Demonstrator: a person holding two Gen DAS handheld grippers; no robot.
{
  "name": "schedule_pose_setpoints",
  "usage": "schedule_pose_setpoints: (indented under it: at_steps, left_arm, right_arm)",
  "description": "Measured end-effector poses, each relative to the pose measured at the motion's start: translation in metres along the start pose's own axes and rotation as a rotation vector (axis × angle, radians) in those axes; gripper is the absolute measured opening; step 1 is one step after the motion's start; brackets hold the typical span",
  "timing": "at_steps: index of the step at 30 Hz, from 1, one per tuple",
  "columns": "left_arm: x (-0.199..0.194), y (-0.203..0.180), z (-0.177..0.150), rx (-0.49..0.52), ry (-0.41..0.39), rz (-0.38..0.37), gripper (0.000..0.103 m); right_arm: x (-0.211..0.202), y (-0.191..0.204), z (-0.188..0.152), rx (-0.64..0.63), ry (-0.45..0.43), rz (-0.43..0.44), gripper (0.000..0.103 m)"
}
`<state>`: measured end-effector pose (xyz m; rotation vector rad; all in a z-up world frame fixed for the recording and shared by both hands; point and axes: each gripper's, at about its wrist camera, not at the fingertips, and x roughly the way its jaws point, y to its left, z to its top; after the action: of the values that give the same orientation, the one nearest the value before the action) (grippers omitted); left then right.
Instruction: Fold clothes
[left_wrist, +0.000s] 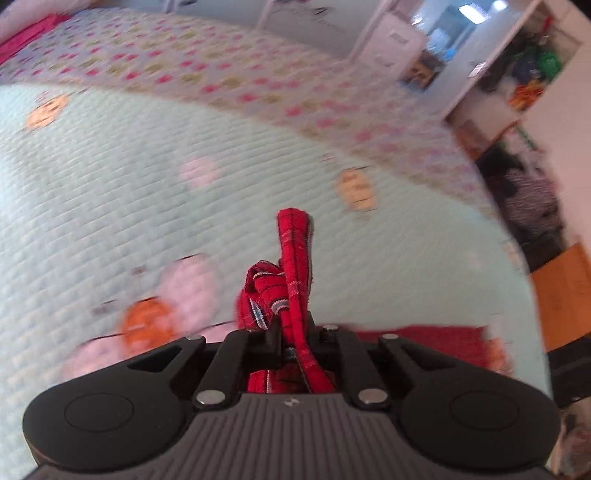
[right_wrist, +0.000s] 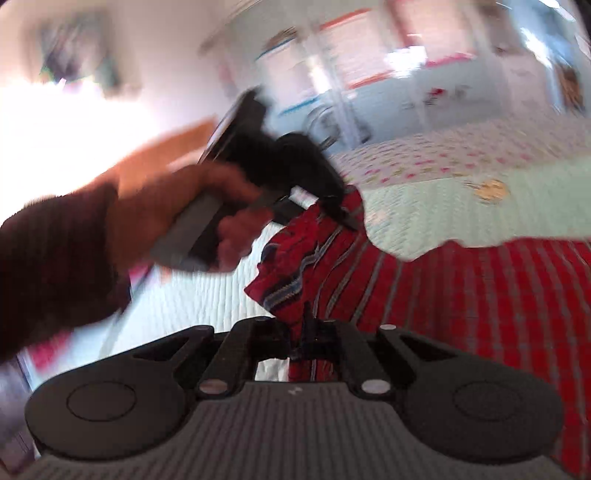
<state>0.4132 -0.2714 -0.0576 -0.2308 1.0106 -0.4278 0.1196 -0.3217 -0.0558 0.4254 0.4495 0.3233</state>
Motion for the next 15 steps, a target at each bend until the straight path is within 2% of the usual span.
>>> schedule_pose_setpoints:
  at_steps: [3,8,13,15]
  left_arm:
    - [0.008,-0.060,0.003,0.050,-0.010,-0.062,0.008]
    - [0.043,-0.151,-0.015,0.167,0.021,-0.108,0.008]
    - [0.088,-0.219,-0.043,0.262,0.061,-0.125,0.008]
    - [0.112,-0.232,-0.053,0.301,0.093,-0.117,0.008]
  right_arm:
    - [-0.032,-0.039,0.014,0.158,-0.072,-0.002,0.005]
    - [-0.085,-0.108,0.015,0.385,-0.170,-0.021,0.005]
    - [-0.122,-0.177,-0.009,0.568,-0.226,-0.094,0.004]
    - [-0.129,-0.200,-0.022,0.624,-0.232,-0.127,0.005]
